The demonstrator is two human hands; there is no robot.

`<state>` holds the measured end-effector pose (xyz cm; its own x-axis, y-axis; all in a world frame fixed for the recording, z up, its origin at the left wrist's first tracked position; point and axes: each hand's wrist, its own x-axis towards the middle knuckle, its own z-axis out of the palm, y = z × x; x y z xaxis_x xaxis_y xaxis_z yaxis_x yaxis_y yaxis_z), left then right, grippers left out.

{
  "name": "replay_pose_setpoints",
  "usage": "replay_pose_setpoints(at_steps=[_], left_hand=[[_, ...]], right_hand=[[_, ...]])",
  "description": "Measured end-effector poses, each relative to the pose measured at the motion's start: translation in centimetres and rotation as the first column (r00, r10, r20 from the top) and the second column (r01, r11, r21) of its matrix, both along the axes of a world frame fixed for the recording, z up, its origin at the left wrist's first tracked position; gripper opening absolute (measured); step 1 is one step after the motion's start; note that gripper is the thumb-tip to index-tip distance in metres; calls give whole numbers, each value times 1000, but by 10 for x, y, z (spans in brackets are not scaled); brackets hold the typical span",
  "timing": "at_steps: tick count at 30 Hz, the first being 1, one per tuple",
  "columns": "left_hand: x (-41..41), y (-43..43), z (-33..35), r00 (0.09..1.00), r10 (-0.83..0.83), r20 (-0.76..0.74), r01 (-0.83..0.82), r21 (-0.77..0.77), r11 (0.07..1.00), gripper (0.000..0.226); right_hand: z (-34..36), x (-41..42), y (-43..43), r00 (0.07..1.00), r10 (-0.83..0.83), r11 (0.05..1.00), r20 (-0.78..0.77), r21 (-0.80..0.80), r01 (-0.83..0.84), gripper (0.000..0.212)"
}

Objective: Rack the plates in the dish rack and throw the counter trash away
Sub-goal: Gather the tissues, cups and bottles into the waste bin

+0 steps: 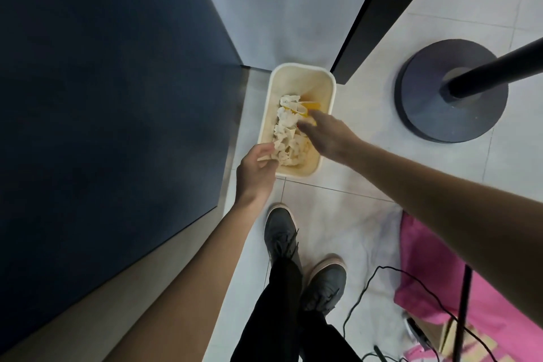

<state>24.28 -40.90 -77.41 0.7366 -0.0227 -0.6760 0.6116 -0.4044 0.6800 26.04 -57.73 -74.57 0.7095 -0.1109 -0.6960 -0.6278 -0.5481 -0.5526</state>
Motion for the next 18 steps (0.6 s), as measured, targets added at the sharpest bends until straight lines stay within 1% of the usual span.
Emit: replay_pose_setpoints(at_steps=[2,6,9,13,15,18], left_hand=[[-4,7,21,1000,-25,12,25,14,1000,33],[-14,17,69,996,-81,25,79,47,996,34],[-29,23,110,993,-115,16,113,81,990,31],[-53,26,180,988,-152,14,150,76,986,30],[-64,29,219,975,-216,56,210,96,973,30],[-79,32,281,950,-294,106,277,145,950,33]], right_hand=[[20,-19,5,999,47,999,1,-9,-47,42],[67,-54,15,994,109,993,-24,-33,-110,52],[107,-76,21,989,148,988,-10,-51,-148,52],[176,-99,25,967,254,965,9,-72,-252,52],[214,-108,27,953,301,950,16,-90,-299,52],[274,-117,27,943,332,937,29,-122,-326,52]])
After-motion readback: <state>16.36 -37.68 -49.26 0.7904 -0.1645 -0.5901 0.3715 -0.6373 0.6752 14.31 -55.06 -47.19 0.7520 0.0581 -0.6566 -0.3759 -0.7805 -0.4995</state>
